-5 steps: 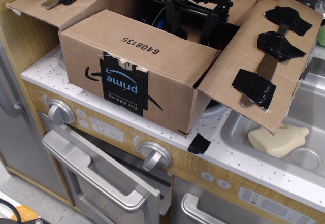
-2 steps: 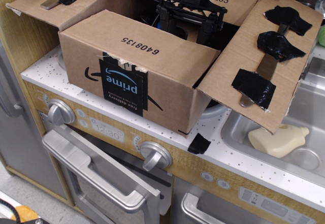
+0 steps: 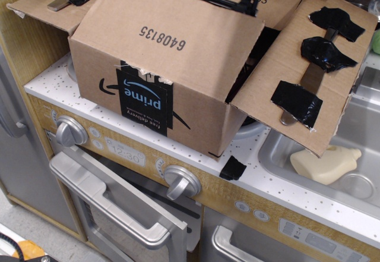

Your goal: Open large4fbox flaps

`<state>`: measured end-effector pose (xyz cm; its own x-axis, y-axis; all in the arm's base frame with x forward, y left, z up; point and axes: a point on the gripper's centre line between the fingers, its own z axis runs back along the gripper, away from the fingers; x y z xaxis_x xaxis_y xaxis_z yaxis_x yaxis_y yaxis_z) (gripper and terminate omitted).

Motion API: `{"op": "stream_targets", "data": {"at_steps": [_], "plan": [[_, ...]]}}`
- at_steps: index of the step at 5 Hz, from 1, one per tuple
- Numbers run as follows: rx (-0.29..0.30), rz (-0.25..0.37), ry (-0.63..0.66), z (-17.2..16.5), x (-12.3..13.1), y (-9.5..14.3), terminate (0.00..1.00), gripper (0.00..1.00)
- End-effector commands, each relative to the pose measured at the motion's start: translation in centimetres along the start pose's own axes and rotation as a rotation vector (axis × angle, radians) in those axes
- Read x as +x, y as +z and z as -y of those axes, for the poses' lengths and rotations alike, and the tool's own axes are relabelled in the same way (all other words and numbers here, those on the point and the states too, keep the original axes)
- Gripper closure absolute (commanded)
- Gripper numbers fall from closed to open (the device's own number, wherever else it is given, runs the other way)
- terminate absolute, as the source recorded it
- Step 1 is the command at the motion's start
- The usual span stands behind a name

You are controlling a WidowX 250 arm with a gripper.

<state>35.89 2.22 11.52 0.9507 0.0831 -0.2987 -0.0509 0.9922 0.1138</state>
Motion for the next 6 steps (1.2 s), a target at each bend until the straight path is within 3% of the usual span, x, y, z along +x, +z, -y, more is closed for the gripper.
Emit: {"op": "stream_targets", "data": {"at_steps": [1, 3, 5, 6], "plan": [[0.058, 0.004, 0.040, -0.4, -2.8, 3.9, 0.00, 0.00], [0.115, -0.028, 0.117, -0.5, -7.1, 5.1, 0.00, 0.00], [0.065, -0.045, 0.166, -0.5, -11.5, 3.5, 0.00, 0.00], [0.025, -0.012, 0.183, -0.7, -13.2, 1.8, 0.00, 0.00]]}}
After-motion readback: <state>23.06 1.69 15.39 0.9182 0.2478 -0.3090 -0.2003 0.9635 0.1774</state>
